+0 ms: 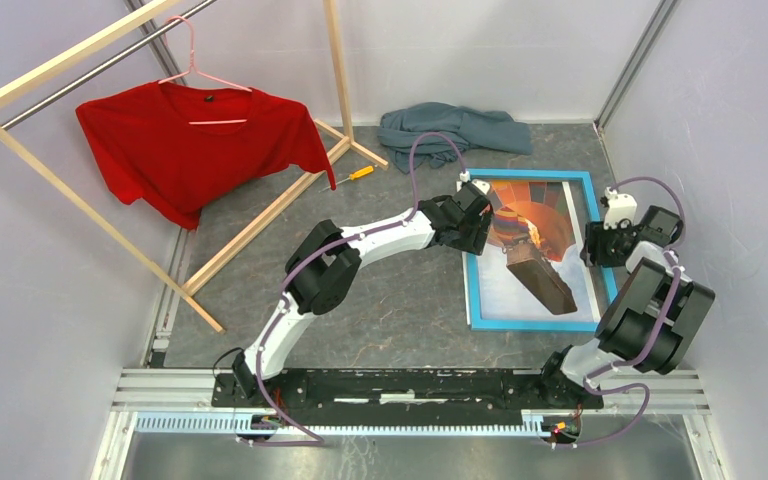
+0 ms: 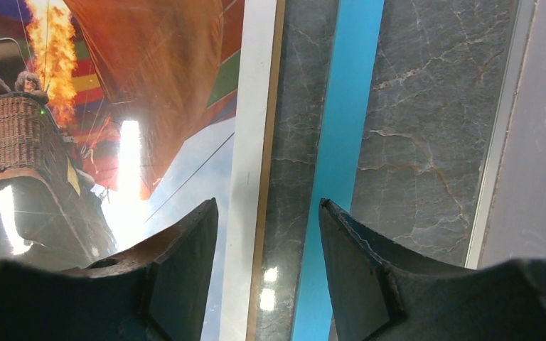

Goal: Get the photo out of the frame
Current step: Pick up the photo frame item from the photo frame.

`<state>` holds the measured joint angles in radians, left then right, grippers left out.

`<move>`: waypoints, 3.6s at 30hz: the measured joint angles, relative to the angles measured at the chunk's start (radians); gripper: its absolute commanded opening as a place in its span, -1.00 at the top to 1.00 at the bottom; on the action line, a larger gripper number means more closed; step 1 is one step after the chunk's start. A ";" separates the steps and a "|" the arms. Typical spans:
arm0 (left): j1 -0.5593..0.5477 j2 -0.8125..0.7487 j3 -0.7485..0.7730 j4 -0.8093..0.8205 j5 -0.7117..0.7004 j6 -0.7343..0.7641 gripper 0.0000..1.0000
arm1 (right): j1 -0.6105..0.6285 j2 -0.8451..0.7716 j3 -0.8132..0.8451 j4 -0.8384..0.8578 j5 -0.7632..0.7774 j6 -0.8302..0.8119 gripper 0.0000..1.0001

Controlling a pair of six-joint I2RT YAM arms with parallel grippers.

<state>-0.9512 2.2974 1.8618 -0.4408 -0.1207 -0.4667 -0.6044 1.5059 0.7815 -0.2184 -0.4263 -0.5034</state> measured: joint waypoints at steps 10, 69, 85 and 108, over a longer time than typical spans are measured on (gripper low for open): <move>0.000 0.000 0.006 0.000 0.011 0.000 -0.23 | 0.000 -0.004 -0.001 0.030 0.008 0.000 -0.37; -0.012 -0.027 -0.003 -0.036 0.062 0.002 0.45 | -0.032 -0.113 0.017 -0.055 0.072 -0.022 1.00; 0.027 -0.201 -0.173 0.036 0.064 0.050 0.42 | 0.002 -0.159 0.018 -0.124 0.018 0.040 1.00; 0.132 -0.374 -0.396 0.049 0.069 0.130 0.39 | 0.288 -0.264 -0.021 -0.061 0.102 0.171 0.95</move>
<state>-0.8188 1.9236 1.4662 -0.3920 -0.0513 -0.3367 -0.3168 1.2423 0.7601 -0.2790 -0.3241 -0.3321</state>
